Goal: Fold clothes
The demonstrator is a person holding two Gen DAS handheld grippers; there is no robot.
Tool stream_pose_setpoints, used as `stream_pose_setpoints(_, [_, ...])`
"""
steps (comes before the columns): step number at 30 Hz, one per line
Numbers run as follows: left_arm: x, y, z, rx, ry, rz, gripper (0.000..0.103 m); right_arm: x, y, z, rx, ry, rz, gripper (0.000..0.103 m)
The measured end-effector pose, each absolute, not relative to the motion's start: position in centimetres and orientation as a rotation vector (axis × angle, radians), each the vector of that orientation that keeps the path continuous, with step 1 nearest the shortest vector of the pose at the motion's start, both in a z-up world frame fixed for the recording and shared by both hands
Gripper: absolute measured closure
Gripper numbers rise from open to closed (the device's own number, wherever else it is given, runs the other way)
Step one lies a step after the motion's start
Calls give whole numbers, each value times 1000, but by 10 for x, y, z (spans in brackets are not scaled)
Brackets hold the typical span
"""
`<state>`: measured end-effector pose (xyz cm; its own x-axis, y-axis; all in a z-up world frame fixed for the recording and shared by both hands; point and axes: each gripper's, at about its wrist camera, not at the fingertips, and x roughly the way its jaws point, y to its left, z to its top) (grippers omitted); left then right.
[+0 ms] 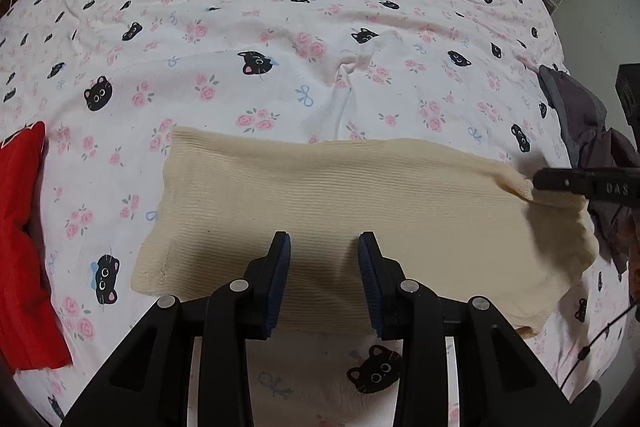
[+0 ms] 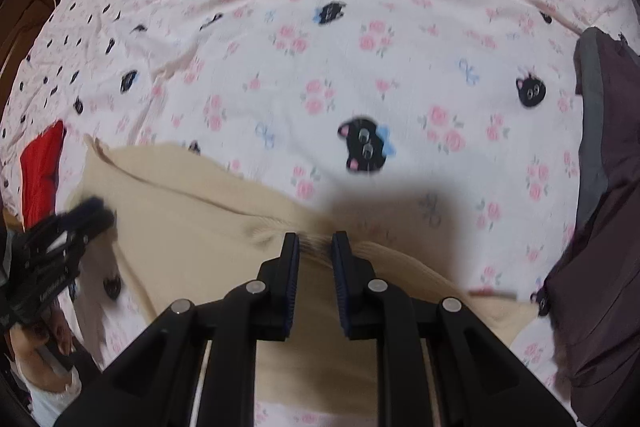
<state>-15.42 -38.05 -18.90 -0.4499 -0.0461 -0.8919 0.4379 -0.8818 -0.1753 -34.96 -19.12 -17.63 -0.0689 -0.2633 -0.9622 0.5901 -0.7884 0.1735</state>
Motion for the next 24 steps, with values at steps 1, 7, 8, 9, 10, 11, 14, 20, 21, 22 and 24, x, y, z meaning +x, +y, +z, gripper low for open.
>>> stream_pose_setpoints(1, [-153,-382,-188,1447,568,-2387,72,-354,-193,-175,1628,343,-1925,84])
stream_pose_setpoints(7, [-152,-387,-184,1438,583,-2392,72,-360,-201,-151,1565,290,-1934,82])
stream_pose_setpoints(8, [-152,-387,-183,1437,583,-2393,72,-355,-204,-148,1555,288,-1914,79])
stream_pose_setpoints(9, [-152,-387,-183,1436,580,-2395,72,-350,-206,-145,1549,292,-1885,76])
stream_pose_setpoints(10, [-151,-387,-182,1435,580,-2394,72,-343,-208,-145,1552,303,-1847,72])
stream_pose_setpoints(11, [-151,-387,-181,1434,581,-2394,72,-336,-210,-146,1555,313,-1806,70])
stream_pose_setpoints(14, [-150,-389,-179,1425,585,-2394,72,-317,-218,-160,1594,327,-1681,70])
stream_pose_setpoints(20, [-147,-399,-185,1433,589,-2352,72,-317,-229,-195,1672,323,-1646,70])
stream_pose_setpoints(21, [-147,-401,-188,1438,587,-2344,72,-322,-231,-199,1675,319,-1665,70])
stream_pose_setpoints(22, [-147,-402,-190,1445,589,-2338,72,-327,-232,-203,1678,314,-1684,70])
stream_pose_setpoints(24, [-148,-405,-194,1458,595,-2329,72,-337,-232,-206,1688,281,-1706,70])
